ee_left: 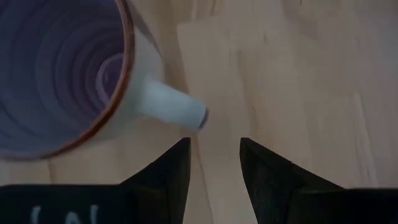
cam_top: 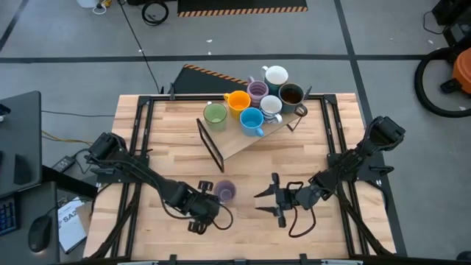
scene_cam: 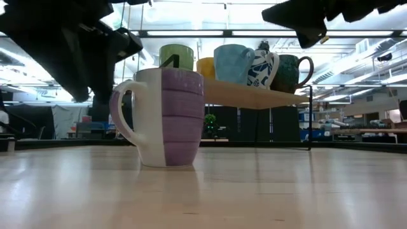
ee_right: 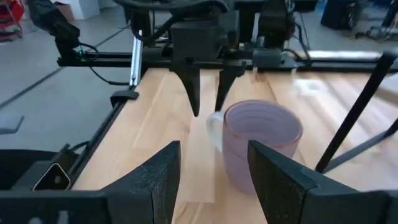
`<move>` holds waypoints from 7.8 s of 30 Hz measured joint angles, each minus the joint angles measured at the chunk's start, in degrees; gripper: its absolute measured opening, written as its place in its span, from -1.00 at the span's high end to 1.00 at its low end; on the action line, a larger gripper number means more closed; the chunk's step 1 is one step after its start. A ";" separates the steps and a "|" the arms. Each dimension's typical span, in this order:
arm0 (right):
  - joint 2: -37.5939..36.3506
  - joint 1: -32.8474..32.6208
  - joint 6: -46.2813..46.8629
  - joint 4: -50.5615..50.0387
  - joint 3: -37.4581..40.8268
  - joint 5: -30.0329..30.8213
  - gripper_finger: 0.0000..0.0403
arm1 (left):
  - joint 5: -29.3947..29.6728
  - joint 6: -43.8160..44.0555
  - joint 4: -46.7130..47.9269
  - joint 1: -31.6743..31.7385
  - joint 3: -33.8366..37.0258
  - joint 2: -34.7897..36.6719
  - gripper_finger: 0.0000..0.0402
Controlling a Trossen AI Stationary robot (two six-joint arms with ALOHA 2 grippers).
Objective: Place coffee mugs
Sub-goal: Put the purple mug on the shelf
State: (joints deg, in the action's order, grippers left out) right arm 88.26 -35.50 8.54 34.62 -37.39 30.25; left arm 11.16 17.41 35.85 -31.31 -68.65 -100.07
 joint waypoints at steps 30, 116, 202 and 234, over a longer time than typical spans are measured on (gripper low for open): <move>24.14 0.04 6.66 17.88 -4.90 1.79 0.05 | -0.39 -2.19 -38.01 4.64 7.98 -3.26 0.29; 35.48 5.79 6.91 35.83 -5.46 -5.09 -0.06 | 8.50 4.63 -4.81 1.79 -3.97 -5.07 0.29; 18.51 5.11 -14.21 0.71 -9.16 1.46 0.76 | 3.57 -0.43 -19.60 -1.77 -3.99 -4.90 0.29; 6.01 20.52 -30.16 11.55 -7.10 -16.23 0.76 | 0.30 -3.08 -14.20 -3.45 -3.97 8.37 0.29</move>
State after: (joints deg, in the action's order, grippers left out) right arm 94.27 -14.98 -21.62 46.17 -44.49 14.02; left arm 11.45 14.33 21.65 -34.76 -72.62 -91.70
